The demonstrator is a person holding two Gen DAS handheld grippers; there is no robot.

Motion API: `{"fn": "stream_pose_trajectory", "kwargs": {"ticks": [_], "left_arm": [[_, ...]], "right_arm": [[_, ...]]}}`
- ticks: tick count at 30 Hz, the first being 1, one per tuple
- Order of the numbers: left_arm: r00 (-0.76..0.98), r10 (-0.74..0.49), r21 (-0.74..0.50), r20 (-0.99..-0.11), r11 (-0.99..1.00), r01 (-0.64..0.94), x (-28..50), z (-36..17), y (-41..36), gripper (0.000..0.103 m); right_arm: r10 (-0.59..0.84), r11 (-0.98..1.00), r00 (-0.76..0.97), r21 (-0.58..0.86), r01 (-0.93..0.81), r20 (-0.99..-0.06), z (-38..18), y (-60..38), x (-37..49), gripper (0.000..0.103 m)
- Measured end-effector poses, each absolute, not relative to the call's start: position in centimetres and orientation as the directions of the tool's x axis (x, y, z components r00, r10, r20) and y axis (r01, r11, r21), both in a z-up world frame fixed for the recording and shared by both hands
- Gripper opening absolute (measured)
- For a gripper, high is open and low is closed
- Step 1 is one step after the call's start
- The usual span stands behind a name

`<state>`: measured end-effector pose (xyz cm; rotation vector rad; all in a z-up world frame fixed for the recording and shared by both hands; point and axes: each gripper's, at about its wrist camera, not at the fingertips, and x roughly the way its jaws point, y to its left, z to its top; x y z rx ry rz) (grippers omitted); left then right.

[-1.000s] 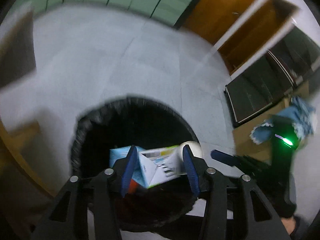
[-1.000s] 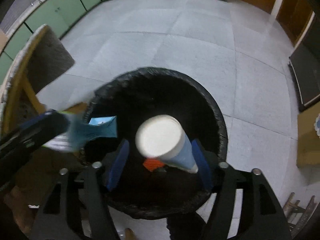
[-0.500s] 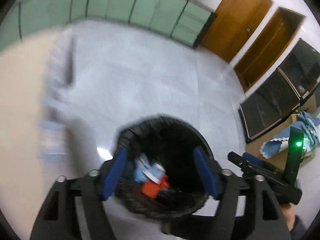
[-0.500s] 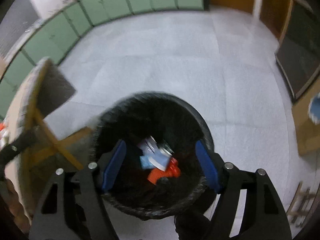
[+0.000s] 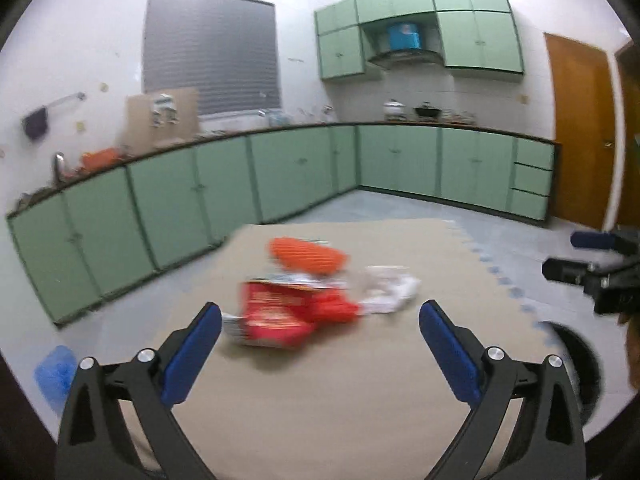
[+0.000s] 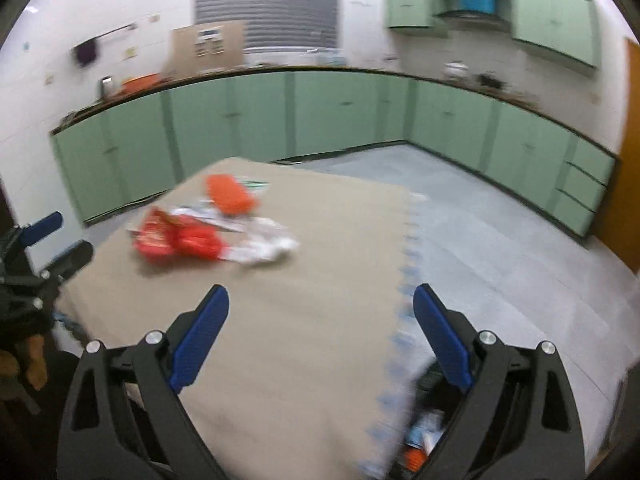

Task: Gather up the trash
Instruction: 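Move both grippers back to the trash on the table, then grasp the red gold-lettered packet with the left gripper and lift it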

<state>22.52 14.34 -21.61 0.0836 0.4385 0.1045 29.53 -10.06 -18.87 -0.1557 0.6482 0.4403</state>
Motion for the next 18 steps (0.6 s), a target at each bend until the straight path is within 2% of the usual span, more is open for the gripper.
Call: {"fn": "stream_pose_trajectory", "kwargs": {"ticks": [2, 6, 10, 18], "left_arm": [[0.908, 0.120, 0.121, -0.401, 0.990, -0.077, 23.2, -22.4, 15.7, 0.097], [0.895, 0.097, 0.081, -0.436, 0.994, -0.068, 26.2, -24.8, 17.7, 0.096], [0.889, 0.076, 0.131, -0.452, 0.991, -0.019, 28.7, -26.7, 17.9, 0.092], [0.821, 0.101, 0.181, -0.562, 0.984, 0.003, 34.1, -31.0, 18.2, 0.092]], "right_arm": [[0.355, 0.887, 0.709, -0.019, -0.461, -0.610, -18.8, -7.5, 30.4, 0.091], [0.383, 0.877, 0.688, 0.008, -0.480, -0.616, -19.1, -4.4, 32.7, 0.091], [0.378, 0.873, 0.676, 0.000, -0.488, -0.633, -20.5, -2.5, 34.5, 0.090], [0.371, 0.890, 0.654, 0.049, -0.454, -0.659, -23.4, -2.3, 37.2, 0.090]]}}
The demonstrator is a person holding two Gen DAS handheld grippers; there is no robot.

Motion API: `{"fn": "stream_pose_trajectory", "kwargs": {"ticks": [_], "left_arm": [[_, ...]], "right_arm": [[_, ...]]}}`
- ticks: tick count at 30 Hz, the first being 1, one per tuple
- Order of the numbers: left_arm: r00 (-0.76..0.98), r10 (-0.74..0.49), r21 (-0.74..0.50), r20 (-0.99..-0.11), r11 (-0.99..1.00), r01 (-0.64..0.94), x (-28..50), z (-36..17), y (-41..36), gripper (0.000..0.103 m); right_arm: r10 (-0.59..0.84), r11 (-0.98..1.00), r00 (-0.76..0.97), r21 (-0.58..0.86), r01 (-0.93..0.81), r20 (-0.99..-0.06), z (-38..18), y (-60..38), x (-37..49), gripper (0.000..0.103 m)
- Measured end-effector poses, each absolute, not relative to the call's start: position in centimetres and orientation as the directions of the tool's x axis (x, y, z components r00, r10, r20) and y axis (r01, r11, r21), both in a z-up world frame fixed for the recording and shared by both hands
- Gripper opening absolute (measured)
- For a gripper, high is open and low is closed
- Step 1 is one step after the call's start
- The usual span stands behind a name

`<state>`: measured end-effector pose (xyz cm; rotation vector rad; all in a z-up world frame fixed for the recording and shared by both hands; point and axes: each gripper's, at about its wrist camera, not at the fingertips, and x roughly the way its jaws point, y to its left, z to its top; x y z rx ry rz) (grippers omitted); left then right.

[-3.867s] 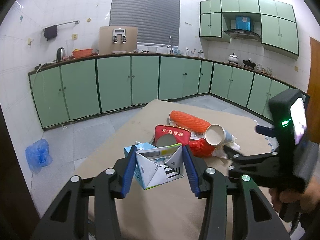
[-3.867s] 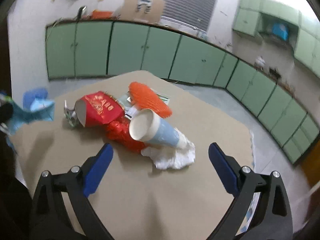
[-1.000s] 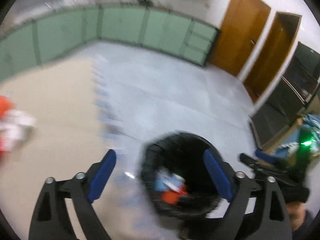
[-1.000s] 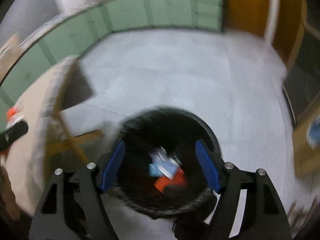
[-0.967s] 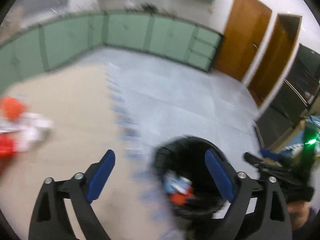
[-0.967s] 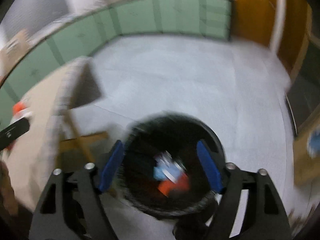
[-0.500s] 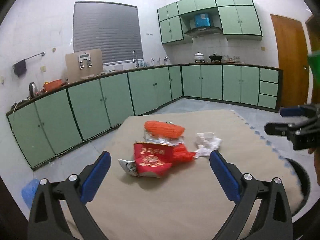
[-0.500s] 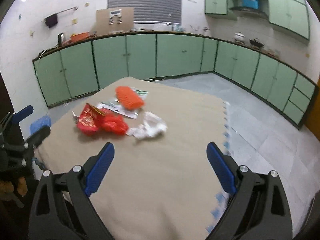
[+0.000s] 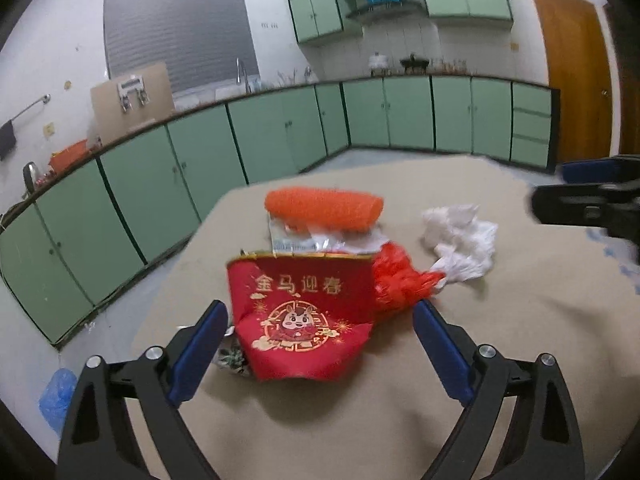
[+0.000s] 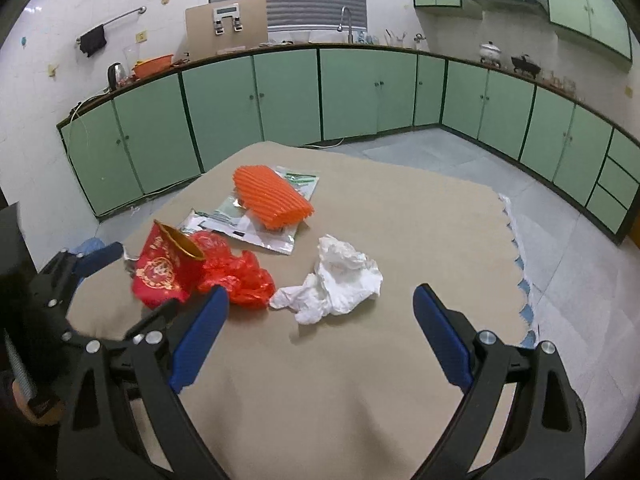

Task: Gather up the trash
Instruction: 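Grasp the red gold-lettered packet with the left gripper and lift it, then grasp the white crumpled tissue with the right gripper while the left holds the packet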

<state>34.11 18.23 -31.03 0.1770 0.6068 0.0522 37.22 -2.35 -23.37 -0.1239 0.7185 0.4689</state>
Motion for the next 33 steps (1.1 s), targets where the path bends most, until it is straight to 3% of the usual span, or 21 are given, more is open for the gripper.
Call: {"fn": "stream_pose_trajectory", "kwargs": {"ticks": [3, 4, 9, 23, 28, 33], "left_arm": [[0.796, 0.132, 0.168, -0.591, 0.985, -0.038, 35.5, -31.7, 19.2, 0.092], [0.786, 0.136, 0.155, -0.603, 0.986, -0.052, 35.8, -31.9, 19.6, 0.087], [0.796, 0.076, 0.073, -0.601, 0.997, -0.040, 35.0, -31.7, 20.1, 0.081], [0.916, 0.059, -0.029, -0.398, 0.997, -0.077, 27.8, -22.8, 21.2, 0.079], [0.920, 0.060, -0.014, -0.387, 0.997, -0.071, 27.6, -22.2, 21.1, 0.079], [0.915, 0.046, -0.019, -0.401, 0.998, -0.058, 28.8, -23.4, 21.3, 0.079]], "right_arm": [[0.365, 0.891, 0.651, 0.047, -0.452, -0.666, -23.9, -2.7, 37.2, 0.090], [0.363, 0.892, 0.650, 0.047, -0.450, -0.668, -24.1, -2.7, 37.2, 0.090], [0.372, 0.891, 0.647, 0.061, -0.450, -0.666, -24.1, -3.1, 37.2, 0.090], [0.340, 0.898, 0.622, 0.046, -0.438, -0.705, -25.5, -0.8, 40.0, 0.090], [0.289, 0.917, 0.587, 0.042, -0.397, -0.756, -28.4, 0.2, 43.4, 0.075], [0.279, 0.926, 0.579, 0.054, -0.375, -0.766, -29.7, 0.2, 43.9, 0.073]]}}
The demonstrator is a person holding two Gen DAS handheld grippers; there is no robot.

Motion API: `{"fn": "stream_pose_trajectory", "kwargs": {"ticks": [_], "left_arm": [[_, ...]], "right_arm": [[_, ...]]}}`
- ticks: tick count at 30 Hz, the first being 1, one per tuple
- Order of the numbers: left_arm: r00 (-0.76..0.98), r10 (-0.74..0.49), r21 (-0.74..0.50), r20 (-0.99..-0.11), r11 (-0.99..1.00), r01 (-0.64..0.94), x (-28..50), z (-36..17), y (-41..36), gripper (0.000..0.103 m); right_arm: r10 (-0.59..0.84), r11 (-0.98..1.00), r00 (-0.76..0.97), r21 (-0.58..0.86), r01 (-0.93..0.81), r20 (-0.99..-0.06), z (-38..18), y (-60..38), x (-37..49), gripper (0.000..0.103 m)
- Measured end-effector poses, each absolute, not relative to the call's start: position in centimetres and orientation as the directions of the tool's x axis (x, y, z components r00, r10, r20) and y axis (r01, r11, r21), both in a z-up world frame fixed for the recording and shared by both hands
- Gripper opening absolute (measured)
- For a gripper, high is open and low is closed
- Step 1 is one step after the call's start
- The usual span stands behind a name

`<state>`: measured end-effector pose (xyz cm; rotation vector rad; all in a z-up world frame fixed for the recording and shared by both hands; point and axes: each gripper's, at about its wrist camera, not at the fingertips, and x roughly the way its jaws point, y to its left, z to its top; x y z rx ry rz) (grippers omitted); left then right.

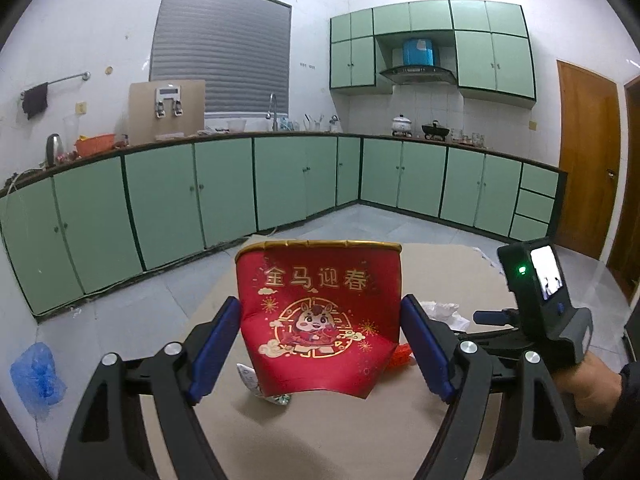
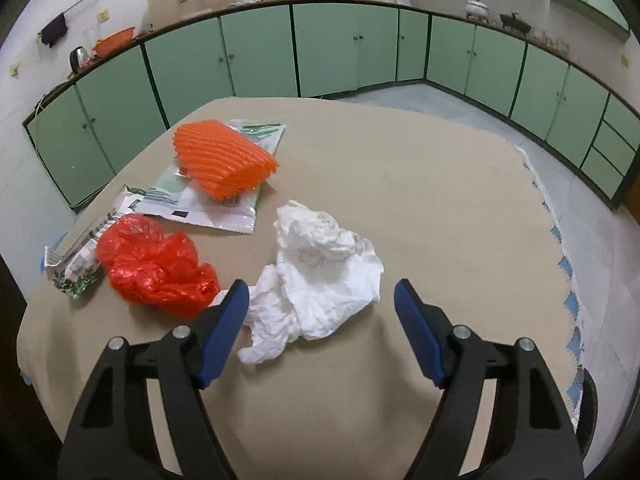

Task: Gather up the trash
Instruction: 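Grasp the white crumpled tissue with the right gripper while the left holds the packet, then carry the red packet and tissue over the bin with both grippers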

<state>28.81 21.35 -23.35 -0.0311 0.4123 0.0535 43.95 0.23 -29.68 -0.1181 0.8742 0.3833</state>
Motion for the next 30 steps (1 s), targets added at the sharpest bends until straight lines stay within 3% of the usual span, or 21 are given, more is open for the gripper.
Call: {"fn": "stream_pose_trajectory", "kwargs": {"ticks": [14, 15, 16, 18, 19, 21, 30], "left_arm": [[0.882, 0.035, -0.023, -0.471, 0.998, -0.052, 35.3, -27.0, 22.9, 0.079], [0.881, 0.034, -0.026, -0.472, 0.998, -0.052, 35.3, -27.1, 22.9, 0.079], [0.881, 0.033, -0.027, -0.472, 0.998, -0.052, 35.4, -27.2, 22.9, 0.079], [0.880, 0.037, -0.022, -0.474, 0.998, -0.054, 35.2, -27.4, 22.4, 0.079], [0.878, 0.036, -0.019, -0.478, 0.998, -0.052, 35.2, -27.5, 22.3, 0.079], [0.877, 0.036, -0.017, -0.479, 0.999, -0.050, 35.1, -27.5, 22.1, 0.079], [0.884, 0.007, -0.011, -0.467, 1.000, -0.013, 34.2, -25.4, 19.8, 0.080]], "right_arm": [[0.263, 0.925, 0.574, 0.032, -0.380, -0.775, -30.4, 1.0, 44.4, 0.072], [0.258, 0.924, 0.566, 0.029, -0.382, -0.783, -30.6, 1.1, 44.6, 0.064], [0.256, 0.921, 0.550, 0.027, -0.389, -0.795, -31.0, 1.2, 44.8, 0.049], [0.274, 0.914, 0.534, 0.046, -0.402, -0.800, -31.2, 1.2, 44.9, 0.039], [0.284, 0.912, 0.531, 0.054, -0.408, -0.798, -31.1, 1.1, 44.8, 0.026], [0.301, 0.908, 0.523, 0.072, -0.412, -0.797, -30.6, 0.9, 44.5, 0.012], [0.361, 0.904, 0.565, 0.129, -0.408, -0.742, -25.7, -4.0, 40.4, 0.009]]}}
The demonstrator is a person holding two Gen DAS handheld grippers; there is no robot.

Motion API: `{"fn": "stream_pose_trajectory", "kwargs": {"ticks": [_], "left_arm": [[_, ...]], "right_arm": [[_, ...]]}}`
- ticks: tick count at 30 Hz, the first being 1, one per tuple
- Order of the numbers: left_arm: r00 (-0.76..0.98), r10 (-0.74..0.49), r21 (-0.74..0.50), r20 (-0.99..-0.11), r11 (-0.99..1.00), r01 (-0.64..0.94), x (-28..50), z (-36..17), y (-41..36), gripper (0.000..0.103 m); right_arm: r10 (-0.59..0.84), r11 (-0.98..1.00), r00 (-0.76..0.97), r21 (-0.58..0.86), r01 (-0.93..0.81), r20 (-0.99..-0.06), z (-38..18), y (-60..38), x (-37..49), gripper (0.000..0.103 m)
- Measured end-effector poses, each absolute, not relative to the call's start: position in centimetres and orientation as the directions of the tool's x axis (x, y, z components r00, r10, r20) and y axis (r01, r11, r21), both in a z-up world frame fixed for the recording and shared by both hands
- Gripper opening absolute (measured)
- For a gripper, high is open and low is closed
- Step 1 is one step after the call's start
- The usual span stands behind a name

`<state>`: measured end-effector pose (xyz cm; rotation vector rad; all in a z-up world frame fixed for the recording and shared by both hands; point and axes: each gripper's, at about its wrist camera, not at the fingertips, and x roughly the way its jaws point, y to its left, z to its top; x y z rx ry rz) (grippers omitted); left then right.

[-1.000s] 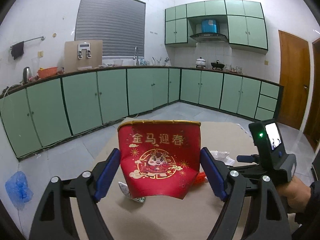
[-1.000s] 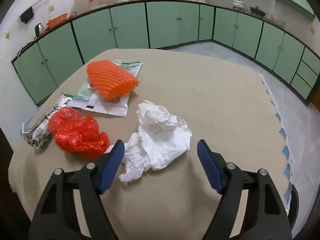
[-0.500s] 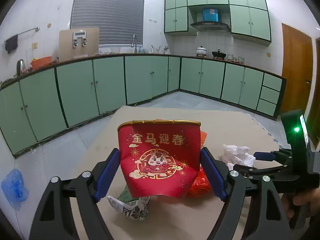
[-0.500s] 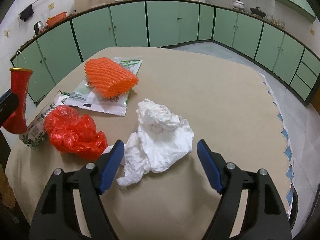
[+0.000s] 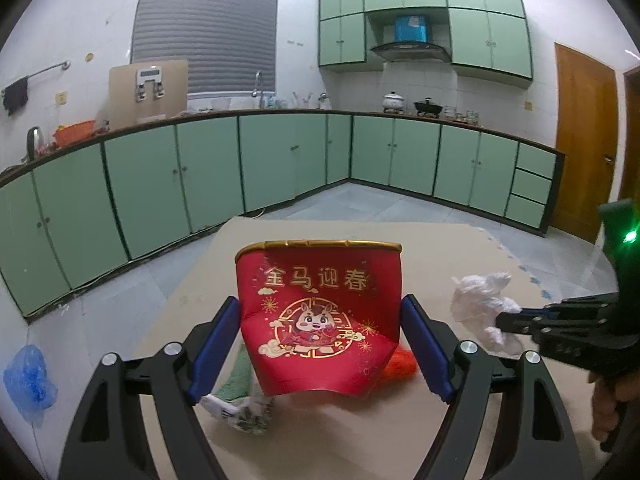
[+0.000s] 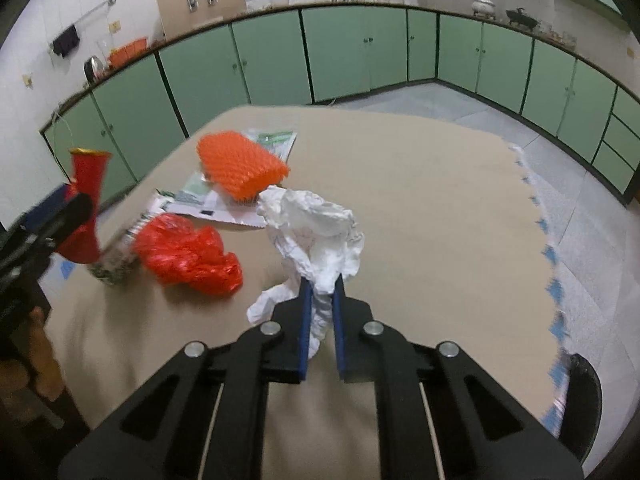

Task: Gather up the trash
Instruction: 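Carry the red packet and tissue over the bin with both grippers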

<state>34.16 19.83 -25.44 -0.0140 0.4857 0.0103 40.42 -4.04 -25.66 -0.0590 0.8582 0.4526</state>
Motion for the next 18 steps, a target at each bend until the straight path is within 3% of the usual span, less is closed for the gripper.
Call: {"fn": "stream_pose_trajectory", "kwargs": {"ticks": [10, 18], "left_arm": [[0.891, -0.145, -0.045, -0.430, 0.989, 0.139, 30.9, -22.7, 12.4, 0.080], [0.837, -0.330, -0.060, -0.436, 0.939, 0.338, 30.0, -22.3, 2.3, 0.080]], "right_arm": [[0.495, 0.864, 0.568, 0.308, -0.397, -0.657, -19.9, -14.4, 34.8, 0.009], [0.392, 0.920, 0.652, 0.267, -0.287, -0.649, -18.0, -23.4, 30.6, 0.009]]}}
